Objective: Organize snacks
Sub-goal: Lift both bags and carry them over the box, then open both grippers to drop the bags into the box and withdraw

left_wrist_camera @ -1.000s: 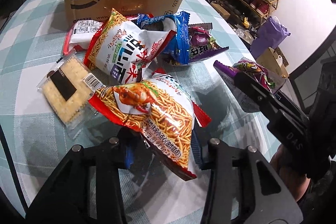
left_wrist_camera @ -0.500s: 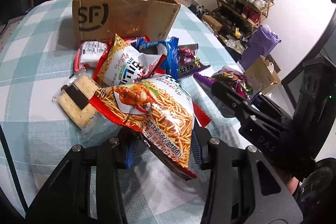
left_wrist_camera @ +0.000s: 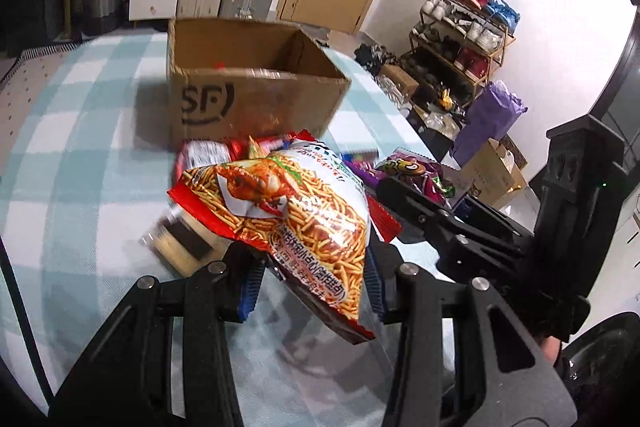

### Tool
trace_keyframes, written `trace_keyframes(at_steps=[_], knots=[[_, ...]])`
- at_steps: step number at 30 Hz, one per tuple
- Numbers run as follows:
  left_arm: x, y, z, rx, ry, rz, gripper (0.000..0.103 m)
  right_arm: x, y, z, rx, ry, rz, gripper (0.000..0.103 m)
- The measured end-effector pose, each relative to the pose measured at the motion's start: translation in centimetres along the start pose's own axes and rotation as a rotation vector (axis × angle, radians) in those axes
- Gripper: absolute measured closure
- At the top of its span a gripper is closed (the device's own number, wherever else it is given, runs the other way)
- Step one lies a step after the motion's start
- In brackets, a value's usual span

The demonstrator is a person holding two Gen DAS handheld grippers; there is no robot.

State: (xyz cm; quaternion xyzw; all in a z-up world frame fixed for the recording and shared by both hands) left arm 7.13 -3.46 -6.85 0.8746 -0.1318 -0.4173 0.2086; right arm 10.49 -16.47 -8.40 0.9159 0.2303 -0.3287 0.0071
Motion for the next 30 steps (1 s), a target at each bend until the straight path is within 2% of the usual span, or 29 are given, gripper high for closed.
trace_keyframes(at_steps=[8, 14, 22, 30], knots=[[-2.0, -0.6, -5.2, 0.029, 0.072, 0.006, 0.063, 0.2, -1.3, -5.4, -0.042, 0.030, -0.056, 0.053], [-3.1, -0.9, -8.9, 0.052, 0.092, 0.009, 0.063, 0.6, -2.1, -9.2, -0.093, 0.042, -0.057, 0.053], [-3.0, -2.2, -14.1, 0.063, 0.089, -0.002, 0.063, 2.6, -2.0, -12.8, -0.128, 0.035, -0.053, 0.053], [-0.9, -3.3, -18.8, 0.069, 0.062, -0.022, 0.063, 5.3, -0.7, -15.8, -0.129, 0.030, -0.063, 0.053]])
Point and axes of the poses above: each gripper's, at about its wrist camera, not at the fingertips, and x roughly the way its jaws point, y to its right, z to its underside, the point moved 4 cm from there along x, roughly the way its jaws point, and after that the axes turned 12 degrees about -x, right-handed, at the moved point
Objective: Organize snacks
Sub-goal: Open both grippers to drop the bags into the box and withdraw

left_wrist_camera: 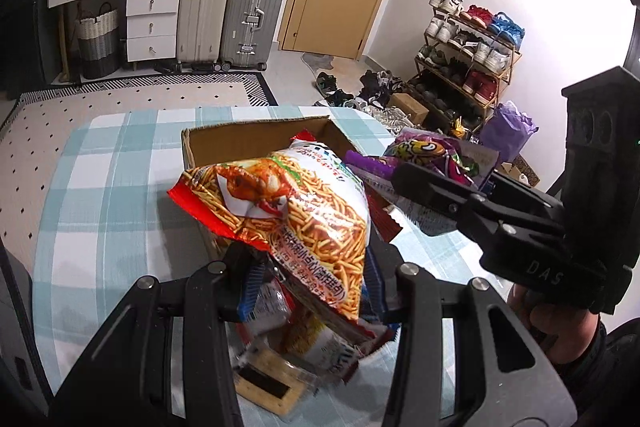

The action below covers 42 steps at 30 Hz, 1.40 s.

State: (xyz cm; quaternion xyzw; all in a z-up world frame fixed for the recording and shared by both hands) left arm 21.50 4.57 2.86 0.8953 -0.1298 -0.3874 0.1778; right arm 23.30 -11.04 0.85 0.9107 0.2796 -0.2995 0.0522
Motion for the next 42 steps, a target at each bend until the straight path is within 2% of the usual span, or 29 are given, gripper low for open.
trace_keyframes(at_steps=[7, 17, 27, 29, 30, 31, 32, 33, 35, 42], knots=[[3.6, 1.8, -2.5, 0.017, -0.020, -0.014, 0.063, 2.9, 2.0, -1.5, -0.004, -0.025, -0.004, 0.053], [9.2, 1.2, -5.8, 0.023, -0.071, -0.045, 0.063, 7.4, 5.3, -1.5, 0.020, -0.074, -0.008, 0.053], [14.8, -0.6, -5.5, 0.002, -0.118, -0.060, 0.062, 11.5, 6.5, -0.7, 0.020, -0.122, 0.007, 0.050], [15.9, -0.7, -5.2, 0.035, -0.149, -0.071, 0.060, 12.2, 6.9, -0.6, 0.012, -0.115, 0.038, 0.046], [16.3, -0.9, -5.1, 0.044, -0.145, -0.110, 0.056, 12.4, 7.2, -0.5, 0.006, -0.112, 0.064, 0.042], [16.5, -1.2, -5.2, 0.036, -0.129, -0.150, 0.046, 12.6, 7.7, -0.3, 0.011, -0.109, 0.075, 0.037], [16.5, -1.5, -5.3, 0.027, -0.120, -0.168, 0.039, 12.6, 8.2, -0.1, 0.031, -0.107, 0.067, 0.035], [16.5, -1.8, -5.5, 0.022, -0.112, -0.171, 0.027, 12.5, 8.4, 0.0, 0.044, -0.106, 0.058, 0.033], [16.1, -1.9, -5.7, 0.030, -0.079, -0.174, 0.025, 12.0, 9.0, 0.2, 0.066, -0.094, 0.047, 0.027], [14.7, -1.7, -5.3, 0.027, -0.055, -0.168, 0.025, 7.8, 8.7, -0.6, 0.046, -0.033, 0.073, 0.024]])
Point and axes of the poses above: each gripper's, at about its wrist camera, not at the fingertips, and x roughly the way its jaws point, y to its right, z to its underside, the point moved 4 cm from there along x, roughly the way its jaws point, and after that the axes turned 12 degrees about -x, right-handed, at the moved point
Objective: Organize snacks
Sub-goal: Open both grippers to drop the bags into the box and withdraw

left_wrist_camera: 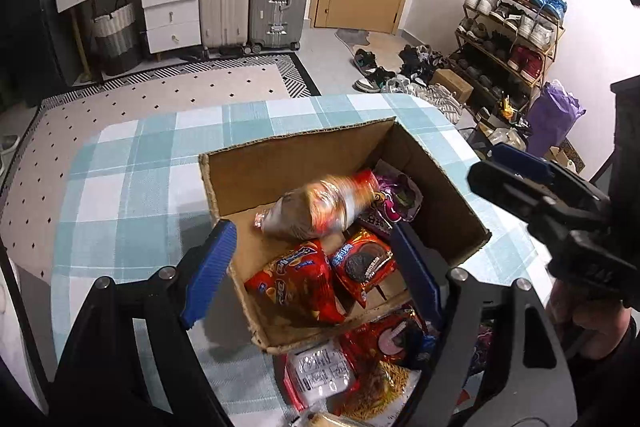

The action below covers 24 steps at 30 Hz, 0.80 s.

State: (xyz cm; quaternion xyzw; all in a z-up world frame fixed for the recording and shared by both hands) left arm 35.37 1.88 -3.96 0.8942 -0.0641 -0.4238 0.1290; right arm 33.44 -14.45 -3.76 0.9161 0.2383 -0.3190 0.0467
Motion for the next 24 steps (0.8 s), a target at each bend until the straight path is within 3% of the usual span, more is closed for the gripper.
trace_keyframes(at_steps=[15, 24], knots=[[-8.4, 0.8, 2.3, 0.012, 0.068, -0.007, 0.025, -7.7, -3.4, -0.6, -0.050, 0.073, 0.020, 0.024], [-13.6, 1.7, 4.7, 0.027, 0.119, -0.002, 0.022, -12.7, -5.6, 0.7, -0.063, 0.125, 0.016, 0.020]])
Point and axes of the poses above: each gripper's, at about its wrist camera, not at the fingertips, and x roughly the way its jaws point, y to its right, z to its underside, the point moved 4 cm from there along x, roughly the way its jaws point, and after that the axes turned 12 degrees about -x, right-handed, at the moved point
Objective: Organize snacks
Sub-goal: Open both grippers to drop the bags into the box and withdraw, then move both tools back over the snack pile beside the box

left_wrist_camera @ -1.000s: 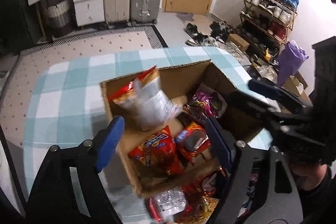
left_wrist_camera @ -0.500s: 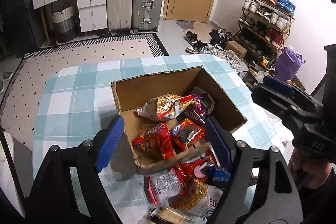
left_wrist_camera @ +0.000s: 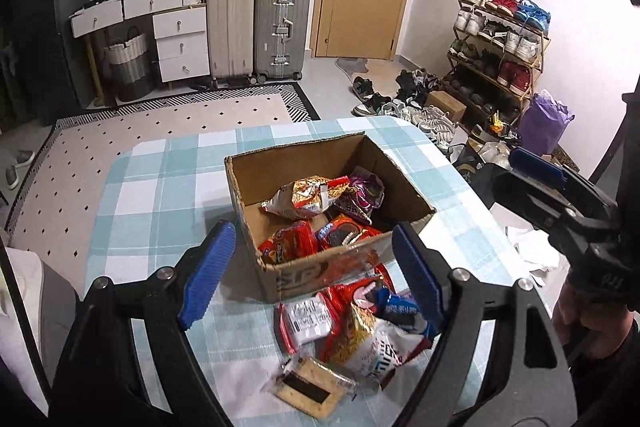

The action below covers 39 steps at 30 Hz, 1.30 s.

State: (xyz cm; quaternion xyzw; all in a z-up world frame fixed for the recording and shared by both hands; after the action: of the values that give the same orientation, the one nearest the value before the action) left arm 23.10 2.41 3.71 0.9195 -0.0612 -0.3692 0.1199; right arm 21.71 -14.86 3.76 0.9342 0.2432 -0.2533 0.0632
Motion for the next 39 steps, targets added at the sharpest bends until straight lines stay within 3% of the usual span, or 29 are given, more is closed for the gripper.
trace_keyframes(at_steps=[15, 19, 24, 27, 31, 39], knots=[[-6.3, -0.3, 5.8, -0.057, 0.041, -0.021, 0.019, -7.2, -4.0, 1.9, -0.049, 0.070, -0.005, 0.015], [-8.2, -1.0, 7.4, -0.111, 0.103, -0.033, 0.018, -8.3, -4.6, 3.1, -0.036, 0.075, -0.009, 0.014], [-9.3, -0.9, 10.0, -0.120, 0.118, -0.034, 0.016, -9.9, -5.1, 5.3, -0.014, 0.084, -0.001, 0.013], [-9.3, -0.9, 11.3, -0.129, 0.111, -0.029, 0.014, -10.3, -5.1, 6.8, 0.012, 0.076, 0.003, 0.012], [-8.7, -1.2, 12.6, -0.145, 0.106, -0.029, 0.001, -10.3, -4.9, 8.8, 0.029, 0.054, 0.012, 0.011], [-5.7, -2.6, 15.3, -0.177, 0.054, -0.048, 0.001, -8.6, -3.3, 12.5, 0.089, -0.012, 0.019, 0.011]])
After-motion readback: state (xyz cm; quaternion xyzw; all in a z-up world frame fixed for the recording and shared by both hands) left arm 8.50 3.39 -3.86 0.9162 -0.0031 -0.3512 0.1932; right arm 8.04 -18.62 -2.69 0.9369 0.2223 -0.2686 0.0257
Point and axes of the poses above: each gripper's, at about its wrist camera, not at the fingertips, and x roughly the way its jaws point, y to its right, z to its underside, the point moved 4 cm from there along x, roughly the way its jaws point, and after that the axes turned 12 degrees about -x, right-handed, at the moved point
